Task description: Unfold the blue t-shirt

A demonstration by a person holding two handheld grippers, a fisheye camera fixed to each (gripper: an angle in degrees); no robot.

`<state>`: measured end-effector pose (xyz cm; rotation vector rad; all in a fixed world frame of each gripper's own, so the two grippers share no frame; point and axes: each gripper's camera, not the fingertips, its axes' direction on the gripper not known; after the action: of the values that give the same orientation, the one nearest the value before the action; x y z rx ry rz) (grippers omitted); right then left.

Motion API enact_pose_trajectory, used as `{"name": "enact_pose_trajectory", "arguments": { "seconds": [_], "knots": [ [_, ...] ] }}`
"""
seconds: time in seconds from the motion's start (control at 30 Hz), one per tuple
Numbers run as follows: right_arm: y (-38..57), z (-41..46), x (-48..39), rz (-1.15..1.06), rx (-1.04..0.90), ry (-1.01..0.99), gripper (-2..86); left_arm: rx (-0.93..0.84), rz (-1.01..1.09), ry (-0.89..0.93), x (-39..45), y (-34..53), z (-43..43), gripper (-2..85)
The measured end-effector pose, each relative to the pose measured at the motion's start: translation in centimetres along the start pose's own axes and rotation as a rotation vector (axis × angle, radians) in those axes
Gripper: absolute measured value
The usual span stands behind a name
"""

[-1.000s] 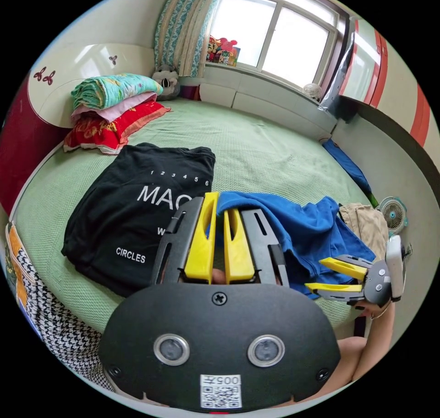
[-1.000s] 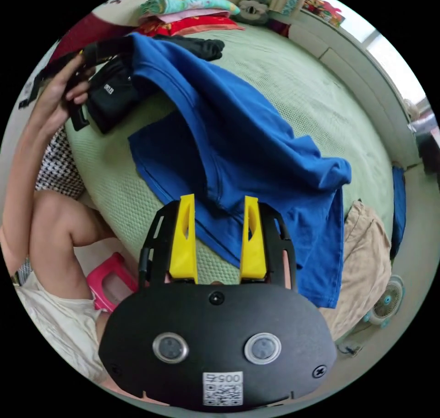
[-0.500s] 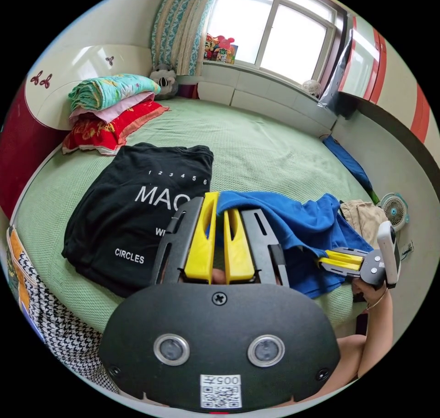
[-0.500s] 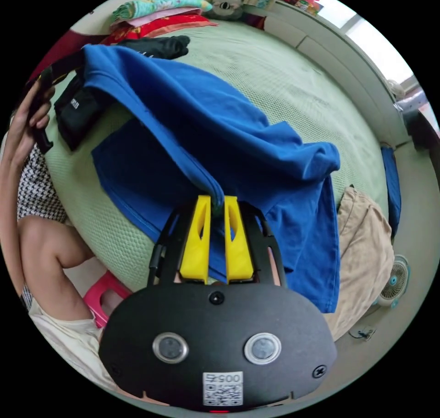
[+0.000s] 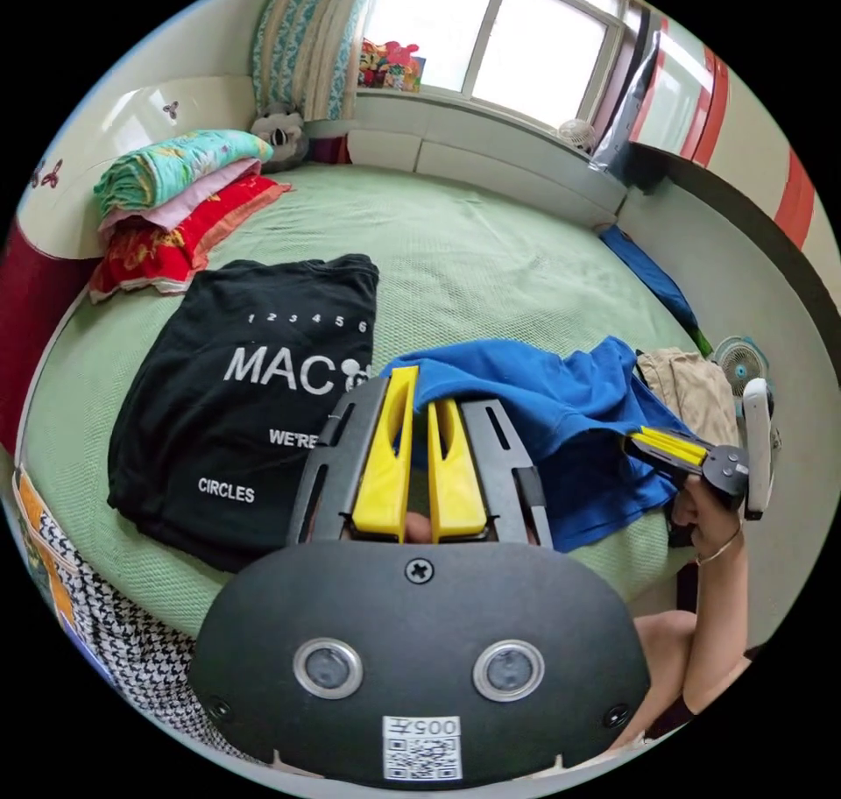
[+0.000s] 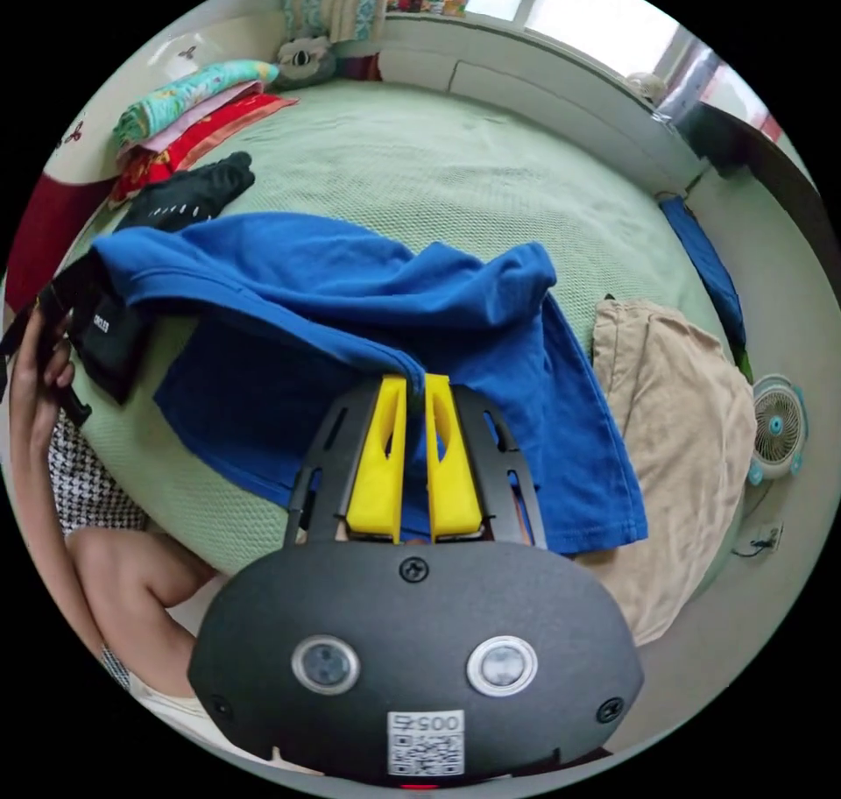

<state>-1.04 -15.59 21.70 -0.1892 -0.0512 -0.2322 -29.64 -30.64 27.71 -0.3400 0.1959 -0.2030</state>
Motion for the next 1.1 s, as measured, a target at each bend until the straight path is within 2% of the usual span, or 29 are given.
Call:
{"name": "enact_pose_trajectory", "arguments": {
  "seconds": [0.1,0.43,0.77,0.83,1.0,1.1],
  "knots": [
    [0.0,0.2,-0.6,-0.008,-0.001,-0.006,-0.5,-0.063,0.028,0.015,0.3,-0.5,0.8,1.9],
    [-0.2,0.9,-4.9,-0.149,-0.081,0.1,-0.5,-0.056,0.0,0.045,0.0,-1.8,0.1,1.8],
    [-10.6,-5.8,-6.1,-0.385,-0.157,0.174,-0.7,0.021,-0.054,0.118,-2.1,-1.9,-1.6,2.8],
    [-13.3,-6.5,-5.2,-0.345,-0.152,0.203,-0.7,0.058,-0.061,0.14,-2.6,-1.8,-2.1,3.6],
    [-20.0,-9.3,-0.1,0.047,-0.027,0.18,-0.7,0.098,-0.007,0.21,-2.7,-1.6,-2.8,7.0],
    [-20.1,-10.1,1.9,0.25,0.09,0.1,-0.1,0.081,0.013,0.197,-2.3,-1.7,-2.7,7.9]
  ]
}}
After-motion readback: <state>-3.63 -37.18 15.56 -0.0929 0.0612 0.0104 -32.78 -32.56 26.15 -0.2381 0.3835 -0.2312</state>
